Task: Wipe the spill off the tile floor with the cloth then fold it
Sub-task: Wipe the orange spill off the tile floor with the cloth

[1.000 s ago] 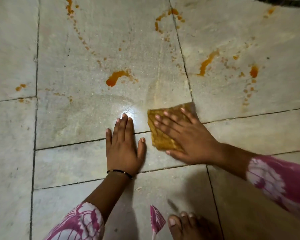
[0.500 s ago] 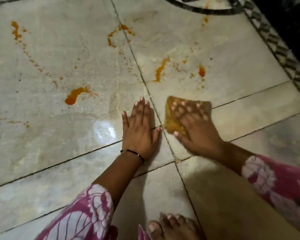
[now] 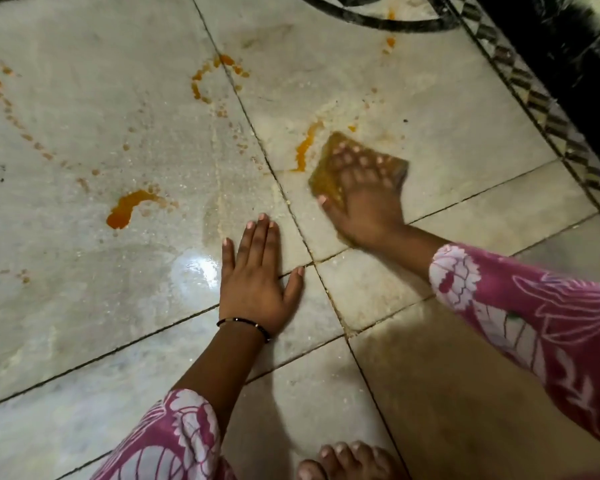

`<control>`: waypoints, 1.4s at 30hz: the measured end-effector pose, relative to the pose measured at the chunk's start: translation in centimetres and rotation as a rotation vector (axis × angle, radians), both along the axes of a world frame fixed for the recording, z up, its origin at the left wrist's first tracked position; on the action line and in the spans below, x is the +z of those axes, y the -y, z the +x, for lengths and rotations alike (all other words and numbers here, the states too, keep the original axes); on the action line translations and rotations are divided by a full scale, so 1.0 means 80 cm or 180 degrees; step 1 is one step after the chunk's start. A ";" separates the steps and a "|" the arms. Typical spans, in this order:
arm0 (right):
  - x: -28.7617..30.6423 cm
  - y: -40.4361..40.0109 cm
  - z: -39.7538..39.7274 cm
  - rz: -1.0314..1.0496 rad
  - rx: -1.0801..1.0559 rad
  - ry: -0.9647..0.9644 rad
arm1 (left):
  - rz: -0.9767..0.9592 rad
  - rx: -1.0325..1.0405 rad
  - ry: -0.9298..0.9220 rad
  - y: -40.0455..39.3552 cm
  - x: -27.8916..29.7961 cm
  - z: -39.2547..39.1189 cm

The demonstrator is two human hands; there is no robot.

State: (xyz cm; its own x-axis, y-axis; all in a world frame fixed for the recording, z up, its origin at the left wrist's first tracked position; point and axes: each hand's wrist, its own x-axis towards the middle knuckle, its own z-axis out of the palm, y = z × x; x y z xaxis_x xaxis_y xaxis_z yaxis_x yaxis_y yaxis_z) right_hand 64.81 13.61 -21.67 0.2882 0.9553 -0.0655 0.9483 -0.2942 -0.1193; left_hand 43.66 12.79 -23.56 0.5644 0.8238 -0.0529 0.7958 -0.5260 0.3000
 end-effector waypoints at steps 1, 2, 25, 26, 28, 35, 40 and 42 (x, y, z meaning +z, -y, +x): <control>0.000 0.010 -0.018 -0.0013 0.0455 0.0008 | 0.0002 0.0011 0.0000 0.000 0.000 0.000; 0.000 0.027 -0.028 -0.0038 0.0803 0.0027 | 0.0010 0.0019 -0.0003 0.000 -0.001 -0.001; -0.005 0.123 -0.070 0.0143 0.1153 -0.0379 | 0.0094 -0.0013 0.0032 0.000 -0.002 -0.003; -0.002 0.119 -0.071 0.0169 0.1159 -0.0705 | 0.0091 -0.0008 0.0066 0.000 -0.003 -0.004; 0.017 0.111 -0.063 0.0144 0.0751 -0.2078 | 0.0094 0.0002 0.0100 0.000 -0.005 -0.004; 0.121 0.029 0.045 -0.0779 -0.1258 -0.5091 | 0.0107 0.0053 0.0085 -0.002 -0.003 -0.003; 0.140 -0.003 0.036 -0.1204 -0.0419 -0.3826 | 0.0092 0.0112 0.0127 -0.004 -0.005 -0.006; 0.133 0.019 0.009 -0.1079 0.0379 -0.2658 | 0.0102 0.0069 0.0141 -0.001 -0.003 -0.004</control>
